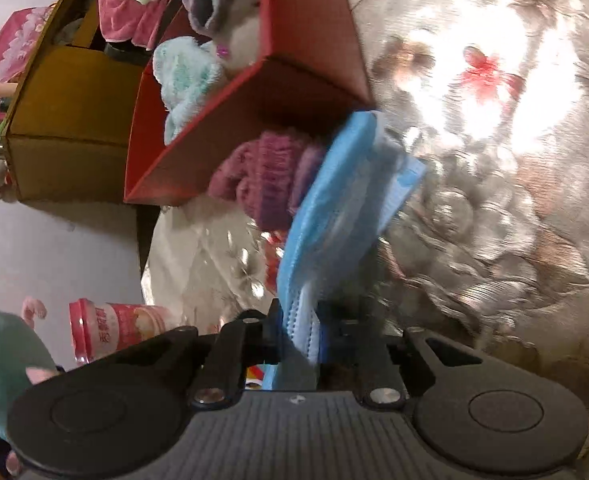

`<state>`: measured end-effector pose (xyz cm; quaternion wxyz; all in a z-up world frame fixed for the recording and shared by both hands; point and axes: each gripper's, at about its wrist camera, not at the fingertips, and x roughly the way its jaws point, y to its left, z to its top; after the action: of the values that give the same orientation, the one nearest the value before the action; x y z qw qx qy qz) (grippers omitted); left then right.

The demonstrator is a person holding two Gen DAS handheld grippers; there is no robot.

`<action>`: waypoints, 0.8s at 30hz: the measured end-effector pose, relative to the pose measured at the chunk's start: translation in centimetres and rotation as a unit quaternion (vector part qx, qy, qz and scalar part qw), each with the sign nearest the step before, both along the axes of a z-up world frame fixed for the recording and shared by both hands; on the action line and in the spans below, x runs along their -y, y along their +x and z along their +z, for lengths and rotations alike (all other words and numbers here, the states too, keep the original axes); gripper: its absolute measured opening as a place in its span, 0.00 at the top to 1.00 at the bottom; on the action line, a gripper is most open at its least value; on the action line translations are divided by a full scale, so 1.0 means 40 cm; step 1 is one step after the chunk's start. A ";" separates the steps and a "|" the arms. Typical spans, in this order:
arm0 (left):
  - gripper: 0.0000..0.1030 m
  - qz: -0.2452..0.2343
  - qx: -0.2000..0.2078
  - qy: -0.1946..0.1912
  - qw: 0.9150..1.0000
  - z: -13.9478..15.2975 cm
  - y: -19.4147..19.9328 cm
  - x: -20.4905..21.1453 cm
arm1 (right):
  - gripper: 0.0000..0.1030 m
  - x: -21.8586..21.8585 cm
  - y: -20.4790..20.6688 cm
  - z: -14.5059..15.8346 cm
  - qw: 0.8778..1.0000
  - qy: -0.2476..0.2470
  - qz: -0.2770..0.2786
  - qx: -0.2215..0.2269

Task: Organize soft objects
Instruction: 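Grasp the blue face mask with the right gripper while the left holds the plush, then lift the plush and mask with both grippers and carry them over the red box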

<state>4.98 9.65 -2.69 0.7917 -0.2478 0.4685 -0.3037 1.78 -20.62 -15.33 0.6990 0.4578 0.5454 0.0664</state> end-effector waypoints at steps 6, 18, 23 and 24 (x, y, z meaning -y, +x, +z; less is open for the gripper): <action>0.33 0.002 0.006 0.033 0.999 -0.006 0.005 0.034 | 1.00 0.037 -0.032 0.082 0.997 -0.040 0.014 0.059; 0.33 0.026 0.047 0.087 0.995 0.003 0.010 0.085 | 1.00 0.042 -0.049 0.224 0.983 -0.098 0.031 0.155; 0.33 0.042 0.063 0.080 0.994 0.021 0.015 0.090 | 1.00 0.031 -0.043 0.282 0.972 -0.119 0.026 0.198; 0.33 0.045 0.064 0.076 0.994 0.025 0.016 0.087 | 1.00 0.033 -0.046 0.296 0.970 -0.122 0.024 0.208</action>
<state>5.64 6.15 -1.70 0.8496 -0.1879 0.4268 -0.2463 -0.05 -21.92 -3.50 0.8459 0.3315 0.4031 0.1099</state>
